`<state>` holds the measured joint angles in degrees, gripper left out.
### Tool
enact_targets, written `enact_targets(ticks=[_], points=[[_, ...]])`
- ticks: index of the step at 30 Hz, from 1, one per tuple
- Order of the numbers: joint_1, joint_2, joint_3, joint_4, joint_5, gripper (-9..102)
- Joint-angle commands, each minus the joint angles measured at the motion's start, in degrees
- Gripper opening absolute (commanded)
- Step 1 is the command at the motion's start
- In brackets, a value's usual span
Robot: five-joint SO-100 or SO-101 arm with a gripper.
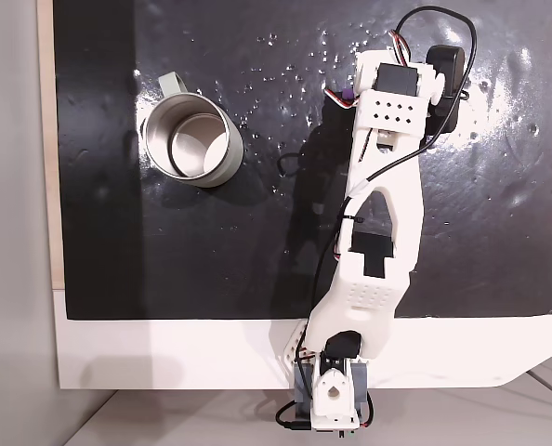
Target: Grasp a pengrip and put it in the cup.
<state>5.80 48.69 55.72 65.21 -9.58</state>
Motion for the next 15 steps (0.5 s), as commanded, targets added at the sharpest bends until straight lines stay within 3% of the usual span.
enact_targets(ticks=[1,8,15], points=[[-0.79,1.41,-2.11,-1.41,1.41,0],[-1.41,12.66,-1.58,5.62,1.93,0],[-1.93,31.11,8.35,12.57,2.29,0]])
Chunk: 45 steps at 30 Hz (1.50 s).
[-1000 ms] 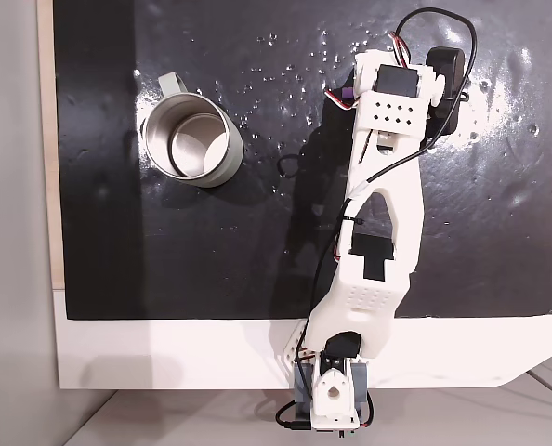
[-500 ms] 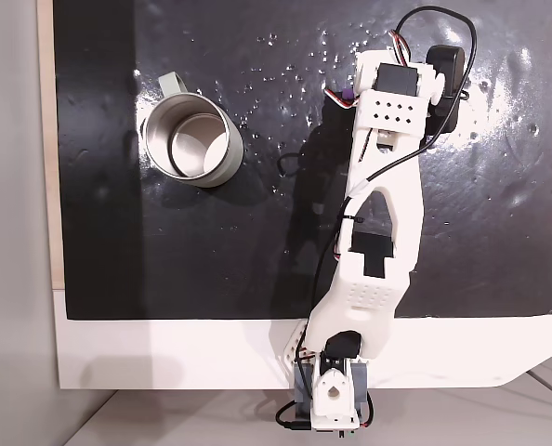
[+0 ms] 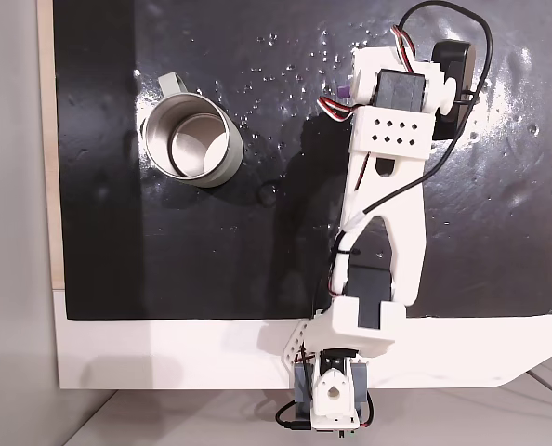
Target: Grasp a pengrip and put it in the cup.
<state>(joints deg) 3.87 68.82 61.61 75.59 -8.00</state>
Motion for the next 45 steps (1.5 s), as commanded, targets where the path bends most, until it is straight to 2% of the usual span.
enact_targets(ticks=[1,10,24,36,45], points=[[0.09,13.62,4.22,2.99,0.70,0],[-1.49,28.21,8.17,11.07,1.23,0],[-16.44,27.16,-10.55,19.60,10.02,0],[-29.27,25.14,-12.04,18.28,16.88,0],[-30.32,16.26,-20.74,16.87,17.58,0]])
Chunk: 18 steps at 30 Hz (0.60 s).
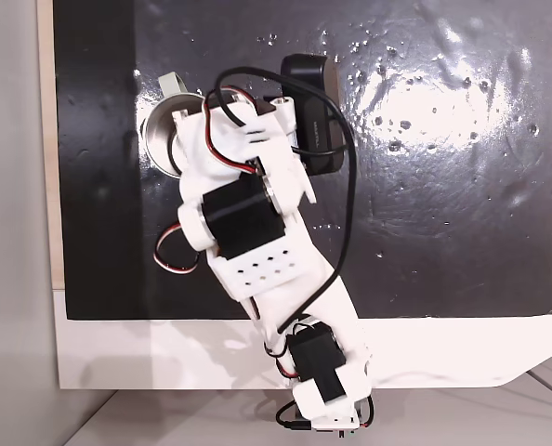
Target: Grasp a pengrip and put it in the cup.
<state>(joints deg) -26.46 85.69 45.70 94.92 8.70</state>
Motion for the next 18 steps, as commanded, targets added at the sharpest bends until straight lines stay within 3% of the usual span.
enact_targets(ticks=[1,13,18], points=[[0.00,-1.32,-5.62,-2.72,0.88,0],[-2.90,-5.45,-8.61,-3.96,0.88,0],[-2.99,-5.54,-8.70,-3.43,0.97,24]])
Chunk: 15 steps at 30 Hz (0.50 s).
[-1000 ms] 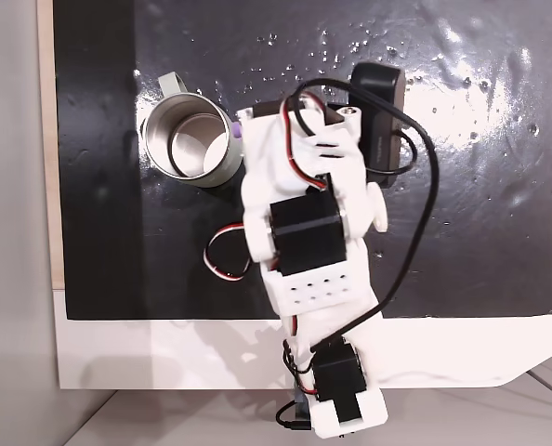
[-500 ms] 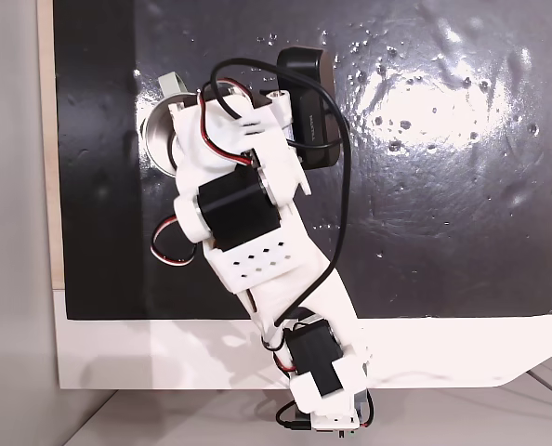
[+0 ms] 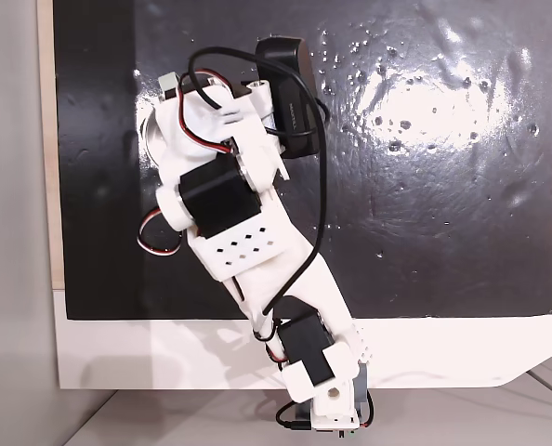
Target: Grasp a pengrip and put it in the cup.
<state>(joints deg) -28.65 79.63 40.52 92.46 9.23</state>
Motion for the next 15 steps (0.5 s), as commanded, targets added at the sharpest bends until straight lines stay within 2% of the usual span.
enact_targets(ticks=[1,5,15], points=[[-0.88,0.53,-3.60,-0.79,0.44,27],[-1.23,0.53,-3.87,-0.26,0.44,31],[-1.32,0.70,-3.96,0.35,0.35,30]])
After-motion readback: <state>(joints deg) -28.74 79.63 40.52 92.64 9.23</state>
